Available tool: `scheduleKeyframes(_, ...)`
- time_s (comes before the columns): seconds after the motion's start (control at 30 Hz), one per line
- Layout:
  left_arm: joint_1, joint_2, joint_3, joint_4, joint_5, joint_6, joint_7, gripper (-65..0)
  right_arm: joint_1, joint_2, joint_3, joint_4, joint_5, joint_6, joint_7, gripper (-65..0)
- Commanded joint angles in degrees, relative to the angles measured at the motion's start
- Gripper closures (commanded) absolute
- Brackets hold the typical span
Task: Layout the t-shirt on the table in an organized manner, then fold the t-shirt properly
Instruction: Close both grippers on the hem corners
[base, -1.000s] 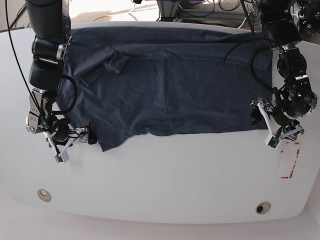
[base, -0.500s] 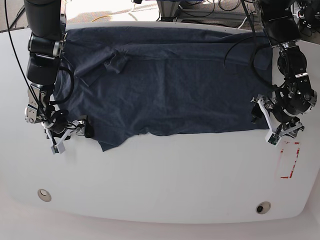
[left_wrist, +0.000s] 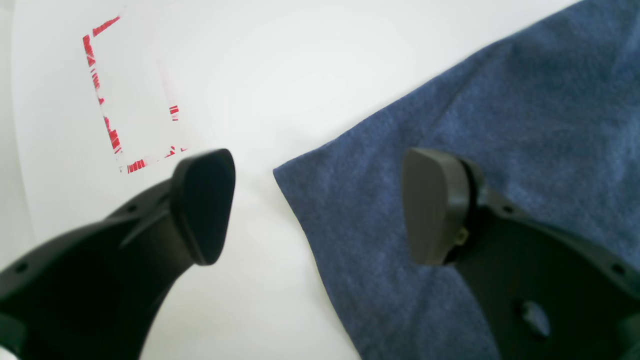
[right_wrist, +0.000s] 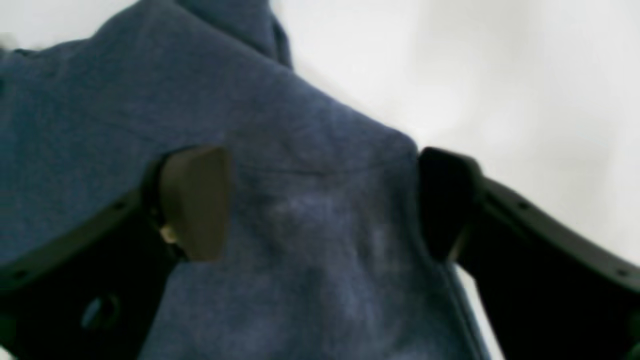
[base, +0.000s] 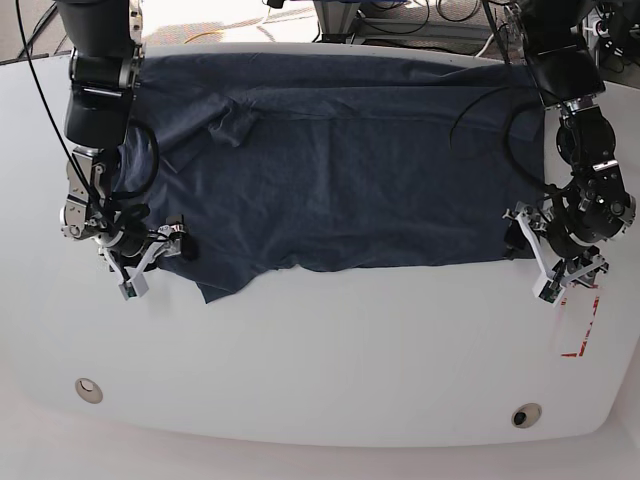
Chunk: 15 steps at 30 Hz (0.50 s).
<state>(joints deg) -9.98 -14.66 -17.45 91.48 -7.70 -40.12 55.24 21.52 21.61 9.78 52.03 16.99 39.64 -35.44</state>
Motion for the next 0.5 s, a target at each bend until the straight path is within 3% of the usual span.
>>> scheduleKeyframes(0.0,-1.06,-0.69,-0.17,-0.36,-0.43,0.12,-2.28,-48.5,0.86,0.68,0.11,0.58,0.37,0.36,-1.17,-44.7)
scheduleKeyframes(0.27,-3.60,-0.69,-0.26,-6.16,-0.43,0.12,-4.74,-48.5,0.86,0.59,0.11,0.58,0.37,0.36,-1.17,-23.0)
scheduleKeyframes(0.47,-5.10,-0.77,-0.35,-12.93,-0.43,0.12,-9.84,-48.5,0.86,0.59,0.20,0.58,0.37,0.36,-1.17,-7.9)
